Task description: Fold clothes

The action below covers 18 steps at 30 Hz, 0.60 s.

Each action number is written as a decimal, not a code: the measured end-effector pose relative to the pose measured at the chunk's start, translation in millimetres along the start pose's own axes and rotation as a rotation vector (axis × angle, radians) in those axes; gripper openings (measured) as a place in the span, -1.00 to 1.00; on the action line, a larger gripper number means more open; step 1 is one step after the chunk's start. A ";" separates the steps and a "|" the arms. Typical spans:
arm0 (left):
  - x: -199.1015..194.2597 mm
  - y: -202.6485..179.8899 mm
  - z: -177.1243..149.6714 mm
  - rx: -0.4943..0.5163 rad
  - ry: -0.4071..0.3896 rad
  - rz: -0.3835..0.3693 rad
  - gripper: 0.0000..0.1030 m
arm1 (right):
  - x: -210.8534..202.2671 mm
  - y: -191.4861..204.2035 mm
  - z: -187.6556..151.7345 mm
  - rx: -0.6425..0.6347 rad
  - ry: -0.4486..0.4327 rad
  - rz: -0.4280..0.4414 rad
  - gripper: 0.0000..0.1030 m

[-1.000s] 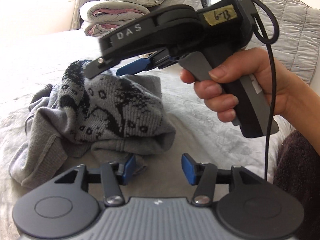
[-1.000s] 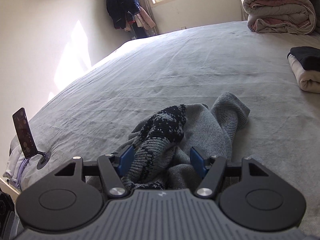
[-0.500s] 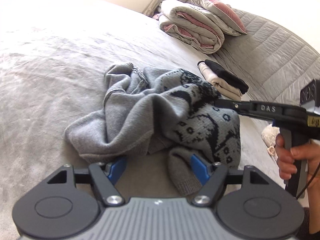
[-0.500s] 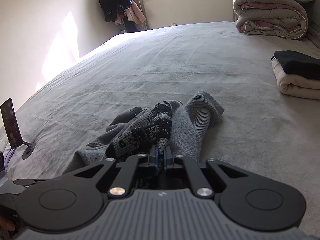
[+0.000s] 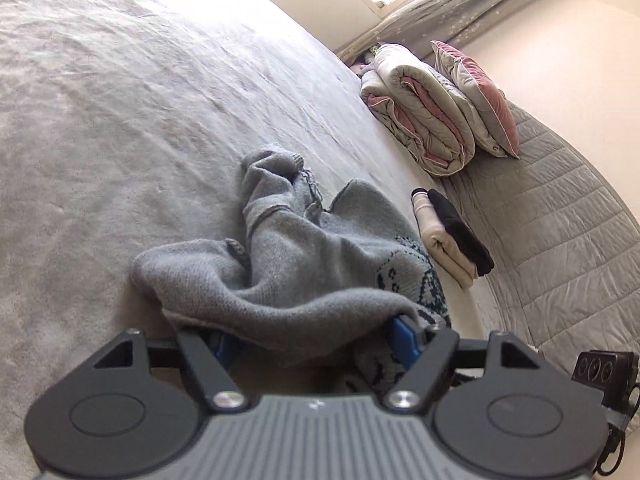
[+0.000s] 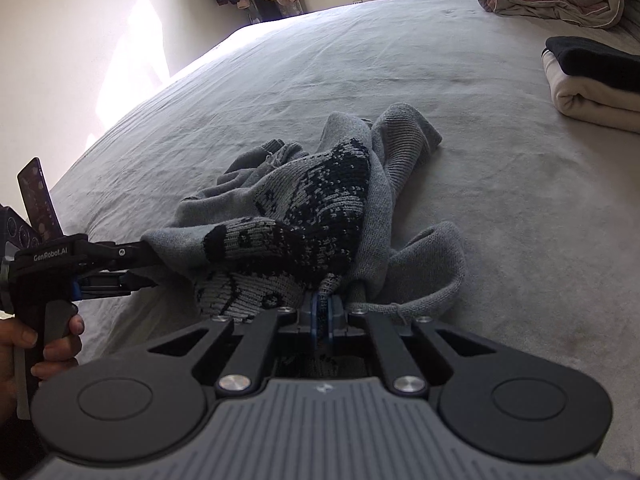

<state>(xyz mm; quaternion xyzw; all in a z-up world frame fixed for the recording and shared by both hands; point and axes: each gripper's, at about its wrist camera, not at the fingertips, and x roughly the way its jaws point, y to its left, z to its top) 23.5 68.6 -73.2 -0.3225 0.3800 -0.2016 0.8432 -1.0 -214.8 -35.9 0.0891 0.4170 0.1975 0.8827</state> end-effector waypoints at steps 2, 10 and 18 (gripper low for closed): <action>1.9 -1.6 0.4 -0.007 -0.013 -0.009 0.43 | 0.2 2.1 -5.1 -0.006 0.017 0.011 -0.90; 26.7 -16.5 -2.7 -0.010 -0.013 -0.017 0.38 | 2.3 12.0 -24.5 -0.034 0.048 0.035 -0.90; 39.1 -57.5 -7.7 0.167 -0.079 0.008 -0.63 | -15.5 -9.7 -16.9 0.027 -0.016 0.061 -0.67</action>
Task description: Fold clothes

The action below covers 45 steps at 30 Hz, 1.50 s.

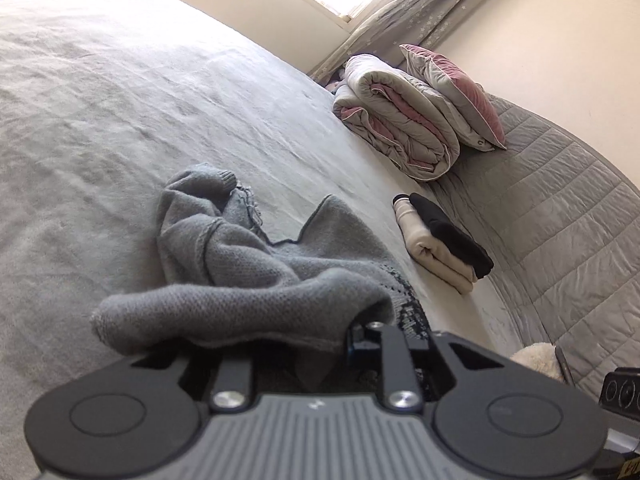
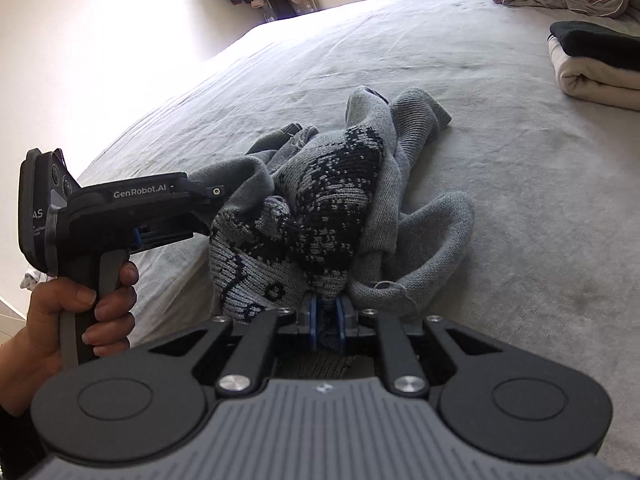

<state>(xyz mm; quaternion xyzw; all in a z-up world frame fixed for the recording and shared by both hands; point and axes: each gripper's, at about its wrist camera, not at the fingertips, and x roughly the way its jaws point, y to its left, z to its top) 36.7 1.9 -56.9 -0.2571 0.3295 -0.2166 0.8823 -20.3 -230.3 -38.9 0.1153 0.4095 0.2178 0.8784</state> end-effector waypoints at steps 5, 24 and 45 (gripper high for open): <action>-3.2 -32.2 -11.0 0.231 -0.017 -0.047 -0.72 | -21.0 -15.5 11.8 0.049 -0.079 -0.019 -0.06; -7.9 -75.9 -50.1 0.605 0.047 -0.168 -0.63 | 4.2 32.2 55.6 -0.055 -0.120 0.103 -0.02; -37.7 -77.5 -56.4 0.696 0.042 -0.207 0.23 | -18.9 0.9 71.1 0.002 -0.299 -0.078 -0.84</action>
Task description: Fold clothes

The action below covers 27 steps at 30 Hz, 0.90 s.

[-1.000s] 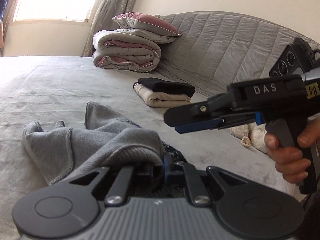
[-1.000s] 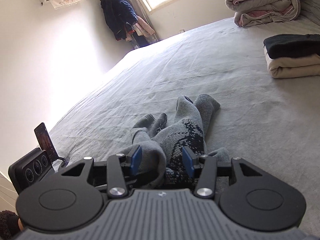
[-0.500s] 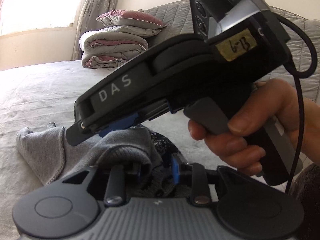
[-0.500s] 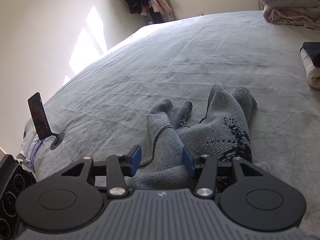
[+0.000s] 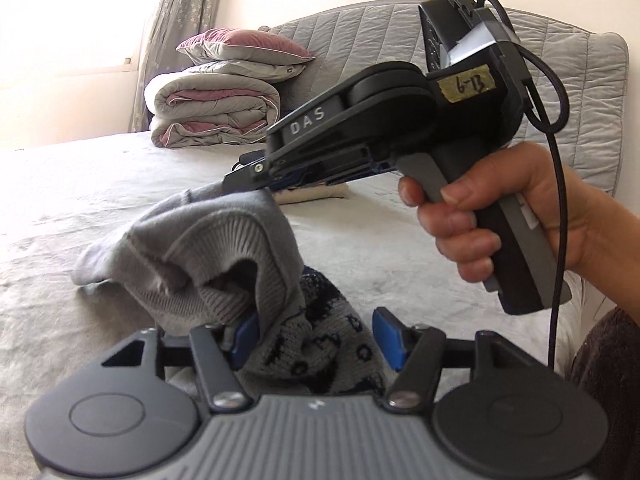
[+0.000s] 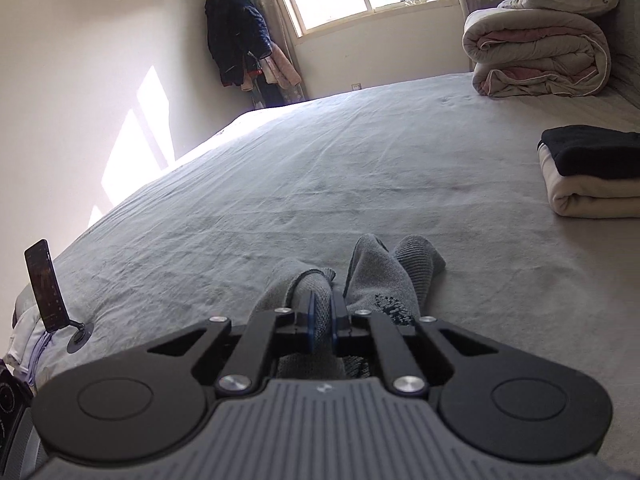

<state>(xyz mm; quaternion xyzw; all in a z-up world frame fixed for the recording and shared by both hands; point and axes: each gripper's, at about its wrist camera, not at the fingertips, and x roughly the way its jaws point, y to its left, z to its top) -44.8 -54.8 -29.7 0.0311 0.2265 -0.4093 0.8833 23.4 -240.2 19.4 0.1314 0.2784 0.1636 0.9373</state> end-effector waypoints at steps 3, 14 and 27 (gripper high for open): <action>-4.3 0.7 0.2 -0.010 -0.001 0.000 0.32 | -15.7 -20.6 4.6 0.055 -0.048 -0.060 -0.84; 11.2 34.8 4.4 -0.177 0.045 0.075 0.33 | -57.4 -96.4 -4.5 0.227 -0.055 -0.316 -0.84; 43.6 65.2 11.9 -0.199 0.114 0.179 0.33 | -60.3 -122.8 -43.0 0.222 0.122 -0.382 -0.76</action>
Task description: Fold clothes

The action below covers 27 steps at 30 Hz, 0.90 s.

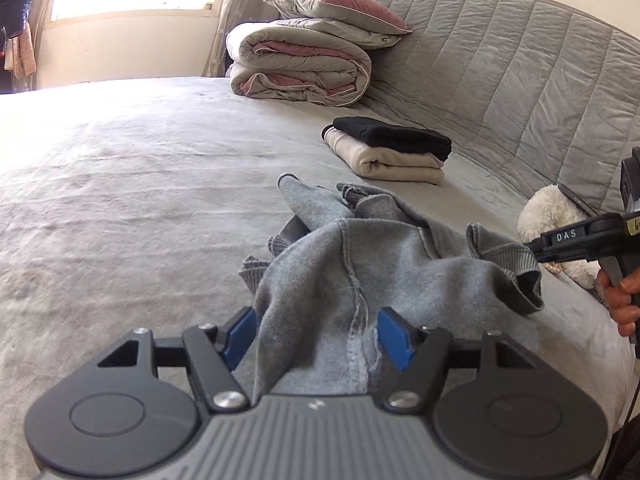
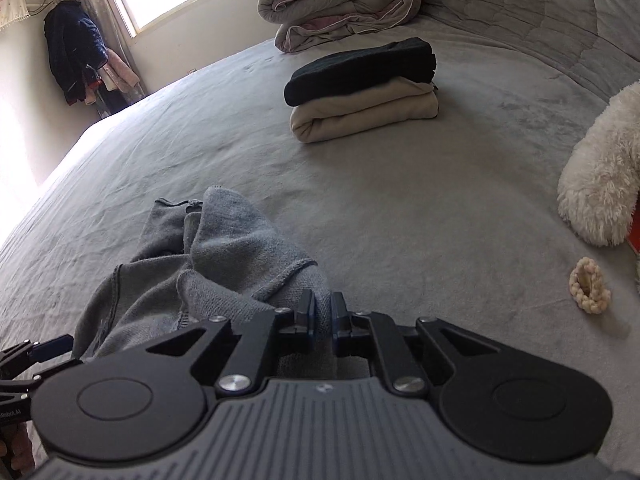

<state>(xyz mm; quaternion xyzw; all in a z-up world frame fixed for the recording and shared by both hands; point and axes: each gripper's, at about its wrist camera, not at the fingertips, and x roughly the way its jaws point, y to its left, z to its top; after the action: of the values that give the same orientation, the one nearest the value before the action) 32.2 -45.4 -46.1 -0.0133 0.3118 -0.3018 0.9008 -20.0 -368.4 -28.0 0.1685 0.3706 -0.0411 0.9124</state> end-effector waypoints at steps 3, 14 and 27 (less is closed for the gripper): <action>4.5 2.4 6.7 -0.014 -0.020 0.013 0.32 | -2.2 1.4 -1.3 -0.033 -0.014 -0.036 -0.63; 37.1 0.8 29.0 -0.034 -0.059 -0.012 0.19 | -5.8 -8.0 2.7 0.042 -0.043 0.017 -0.09; 18.4 -10.1 25.7 -0.084 -0.131 -0.030 -0.89 | -12.1 5.4 3.2 -0.004 -0.066 0.181 -0.09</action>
<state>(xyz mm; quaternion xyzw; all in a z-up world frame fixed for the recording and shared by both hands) 52.9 -68.0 -33.4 -0.0754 0.2644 -0.3005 0.9133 -25.6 -365.0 -16.0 0.1979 0.3236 0.0368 0.9245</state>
